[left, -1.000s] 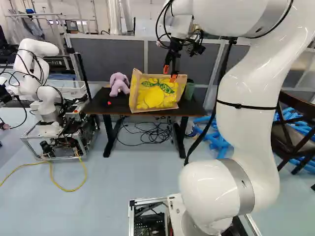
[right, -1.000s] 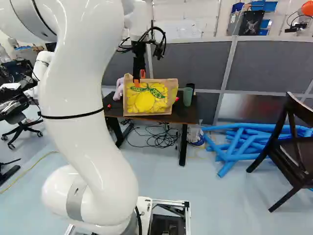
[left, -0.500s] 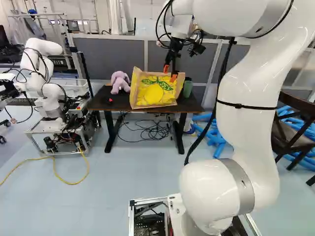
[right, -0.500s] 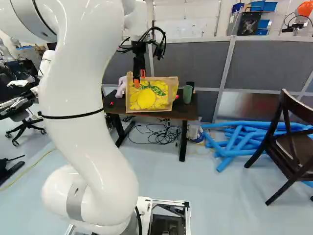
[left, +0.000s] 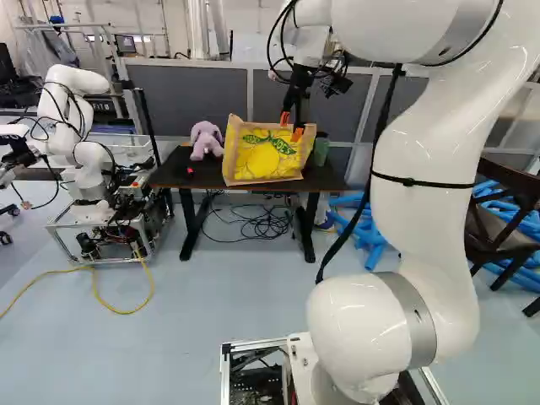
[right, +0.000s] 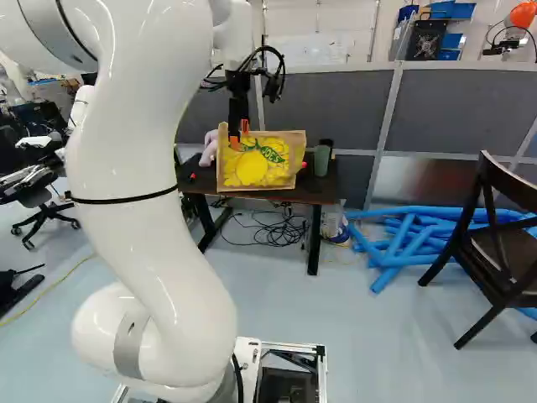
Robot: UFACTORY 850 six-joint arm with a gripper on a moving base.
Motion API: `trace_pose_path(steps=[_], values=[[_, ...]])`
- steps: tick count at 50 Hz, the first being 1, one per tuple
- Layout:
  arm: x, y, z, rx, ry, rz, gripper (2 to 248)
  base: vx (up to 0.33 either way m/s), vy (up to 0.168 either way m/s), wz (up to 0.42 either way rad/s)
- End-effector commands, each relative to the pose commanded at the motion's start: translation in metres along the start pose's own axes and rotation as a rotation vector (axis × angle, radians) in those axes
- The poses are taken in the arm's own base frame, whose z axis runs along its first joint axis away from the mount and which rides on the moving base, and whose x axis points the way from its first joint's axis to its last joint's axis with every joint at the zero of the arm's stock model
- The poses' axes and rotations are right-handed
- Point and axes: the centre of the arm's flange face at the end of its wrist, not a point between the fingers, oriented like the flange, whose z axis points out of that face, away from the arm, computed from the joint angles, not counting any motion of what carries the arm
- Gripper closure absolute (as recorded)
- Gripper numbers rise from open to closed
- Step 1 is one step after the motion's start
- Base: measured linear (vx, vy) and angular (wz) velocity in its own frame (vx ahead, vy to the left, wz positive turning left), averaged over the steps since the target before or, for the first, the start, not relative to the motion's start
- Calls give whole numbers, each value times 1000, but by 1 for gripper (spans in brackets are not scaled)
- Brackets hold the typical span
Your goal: Pick up the bag on the ground and place it on the table
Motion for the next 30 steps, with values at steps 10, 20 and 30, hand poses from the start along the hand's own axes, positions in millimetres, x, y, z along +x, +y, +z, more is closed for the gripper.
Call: trace_pose_path(steps=[10,20,30], values=[[0,0,0,1,0,-1,3,0,0,0],[0,1,2,8,2,-10,3,0,0,0],[1,2,6,21,5,-26,3,0,0,0]])
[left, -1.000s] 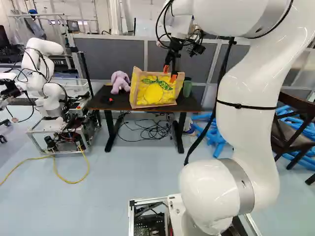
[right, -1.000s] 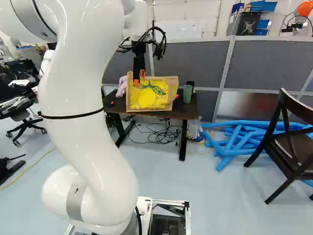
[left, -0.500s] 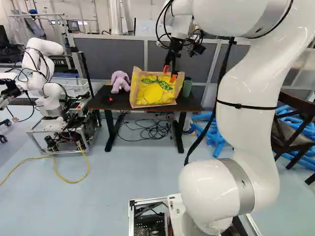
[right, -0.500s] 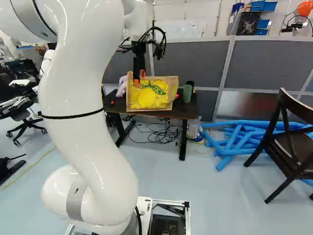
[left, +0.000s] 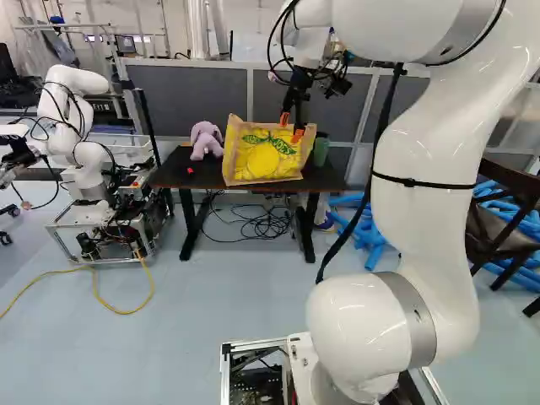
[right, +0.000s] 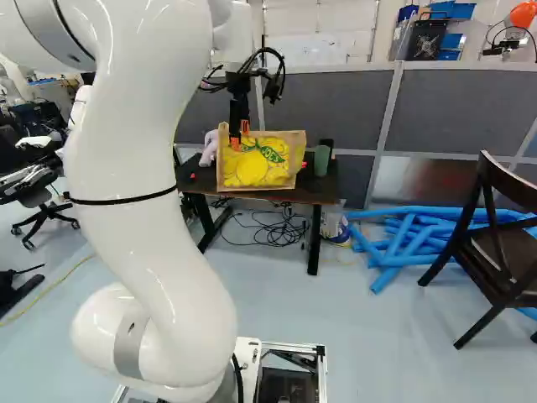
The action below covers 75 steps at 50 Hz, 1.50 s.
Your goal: Pick up the bag on the ground and place it on the table
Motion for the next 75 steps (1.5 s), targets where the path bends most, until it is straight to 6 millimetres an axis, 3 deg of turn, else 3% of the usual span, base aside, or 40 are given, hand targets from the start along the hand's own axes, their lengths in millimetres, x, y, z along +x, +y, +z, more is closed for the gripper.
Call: trace_pose_path(steps=[37,75], values=[[3,13,28,100,35,-128,3,0,0,0],[9,48,80,278,136,-379,3,0,0,0]])
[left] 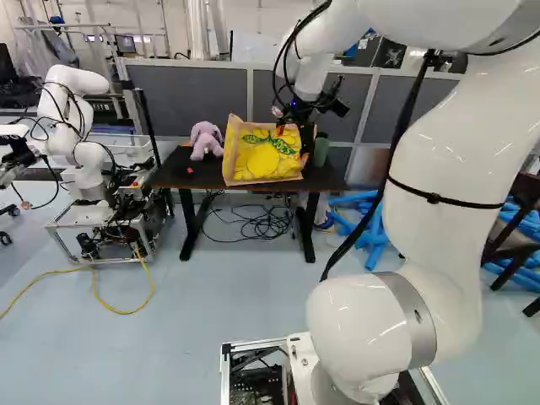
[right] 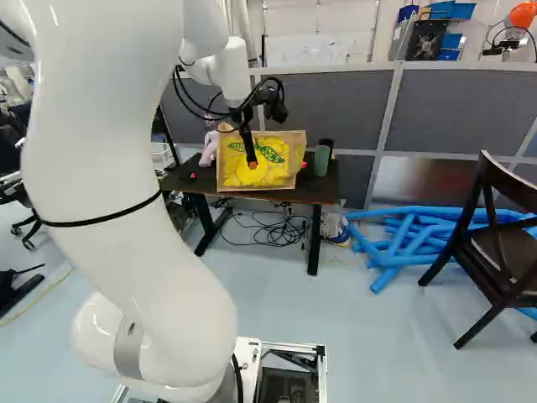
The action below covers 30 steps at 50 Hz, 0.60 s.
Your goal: Pick up the bag on the ground and place it on the table
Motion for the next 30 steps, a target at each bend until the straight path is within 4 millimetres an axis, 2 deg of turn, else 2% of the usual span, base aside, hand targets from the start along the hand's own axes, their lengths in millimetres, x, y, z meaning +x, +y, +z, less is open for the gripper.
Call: trace_pose_path(steps=[30], values=[[-23,62,37,165,151,-294,3,0,0,0]])
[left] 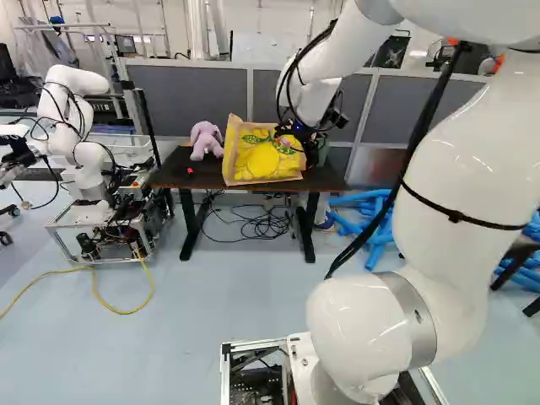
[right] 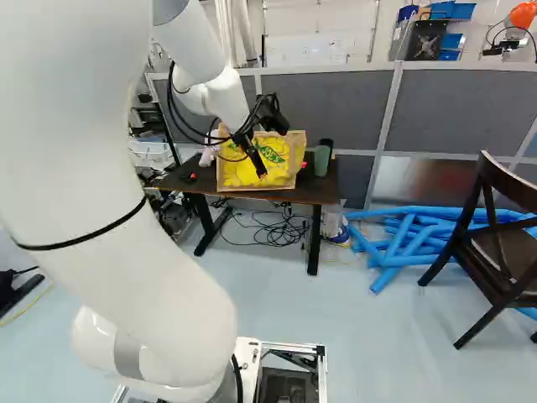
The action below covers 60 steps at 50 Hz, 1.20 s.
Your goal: Pick up the bag on the ground and place it on the table
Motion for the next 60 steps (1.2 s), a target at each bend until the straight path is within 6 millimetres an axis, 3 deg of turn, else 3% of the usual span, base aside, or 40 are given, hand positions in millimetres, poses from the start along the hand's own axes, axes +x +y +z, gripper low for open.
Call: trace_pose_path(steps=[60], values=[[-106,125,11,213,372,-572,3,0,0,0]])
